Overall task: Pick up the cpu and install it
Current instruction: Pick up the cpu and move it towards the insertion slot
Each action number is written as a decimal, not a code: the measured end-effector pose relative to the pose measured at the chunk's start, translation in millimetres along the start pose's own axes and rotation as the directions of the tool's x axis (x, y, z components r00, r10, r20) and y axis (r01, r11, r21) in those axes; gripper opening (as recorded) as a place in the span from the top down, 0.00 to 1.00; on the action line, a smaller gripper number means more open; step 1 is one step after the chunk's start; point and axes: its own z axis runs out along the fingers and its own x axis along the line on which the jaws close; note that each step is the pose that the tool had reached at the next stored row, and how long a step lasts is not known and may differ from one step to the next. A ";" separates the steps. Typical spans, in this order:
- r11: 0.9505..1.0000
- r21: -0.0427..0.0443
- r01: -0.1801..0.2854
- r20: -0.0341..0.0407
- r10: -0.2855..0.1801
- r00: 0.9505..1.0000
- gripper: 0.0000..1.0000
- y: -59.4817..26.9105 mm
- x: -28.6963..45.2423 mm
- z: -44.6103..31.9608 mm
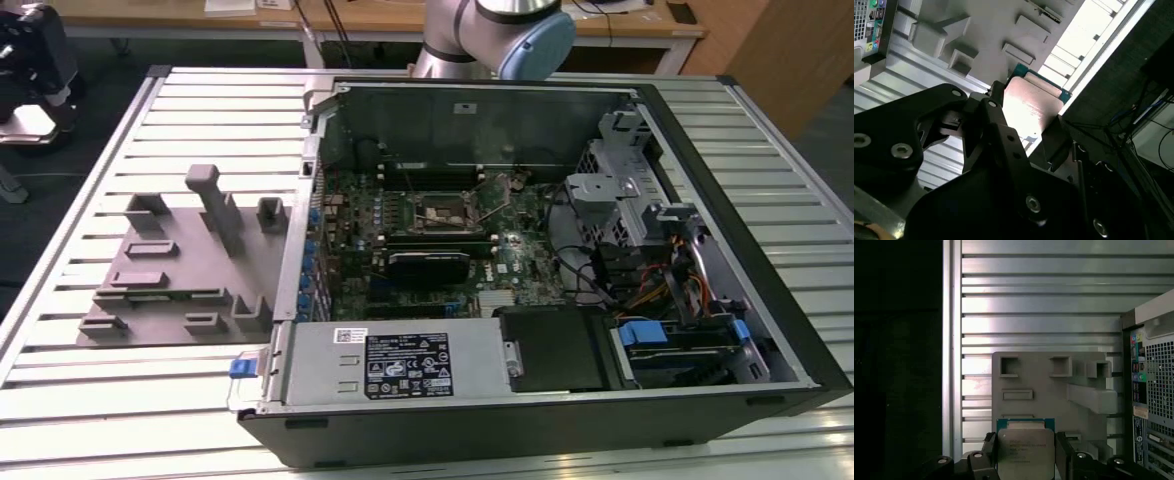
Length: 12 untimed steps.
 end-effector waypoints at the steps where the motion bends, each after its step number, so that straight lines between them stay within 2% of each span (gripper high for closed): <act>1: 1.000 0.000 0.000 0.000 0.000 1.000 0.45 0.2 0.0 -2.2; 4: 1.000 0.000 0.000 0.000 0.000 1.000 0.45 0.7 -0.2 -7.9; 5: 1.000 0.000 0.000 0.000 0.000 1.000 0.45 1.0 -0.3 -12.1; 12: 1.000 0.000 0.000 0.000 0.000 1.000 0.45 1.2 -1.4 -12.9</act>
